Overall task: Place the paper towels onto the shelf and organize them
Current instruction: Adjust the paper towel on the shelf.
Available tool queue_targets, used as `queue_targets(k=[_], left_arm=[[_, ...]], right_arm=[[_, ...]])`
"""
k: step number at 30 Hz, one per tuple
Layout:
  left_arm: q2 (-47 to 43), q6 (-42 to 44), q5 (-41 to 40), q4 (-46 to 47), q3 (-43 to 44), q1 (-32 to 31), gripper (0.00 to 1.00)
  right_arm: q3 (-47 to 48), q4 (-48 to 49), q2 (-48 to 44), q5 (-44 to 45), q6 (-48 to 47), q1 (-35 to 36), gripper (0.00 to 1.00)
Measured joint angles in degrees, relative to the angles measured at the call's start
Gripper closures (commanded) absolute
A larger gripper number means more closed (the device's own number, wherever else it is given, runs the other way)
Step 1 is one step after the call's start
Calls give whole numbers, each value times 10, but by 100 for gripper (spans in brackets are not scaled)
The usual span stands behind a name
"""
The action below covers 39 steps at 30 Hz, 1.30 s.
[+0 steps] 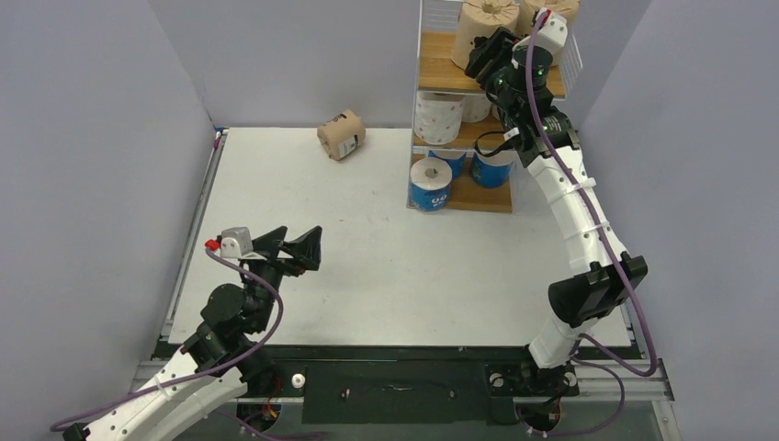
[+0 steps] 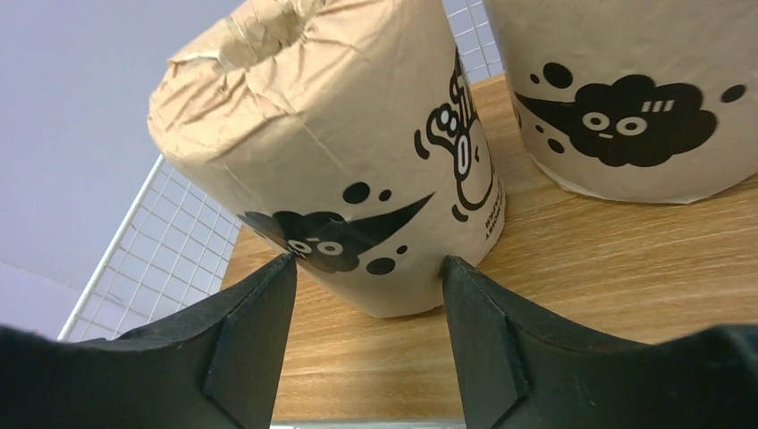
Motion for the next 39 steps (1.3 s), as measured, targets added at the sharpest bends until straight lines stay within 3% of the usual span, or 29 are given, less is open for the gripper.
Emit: queue_targets(k=[14, 39], left_arm=[[10, -4, 1, -9, 0, 0, 2], [25, -4, 5, -9, 0, 0, 3]], right_arm=[[8, 3, 26, 50, 0, 0, 48], [36, 1, 50, 114, -2, -9, 46]])
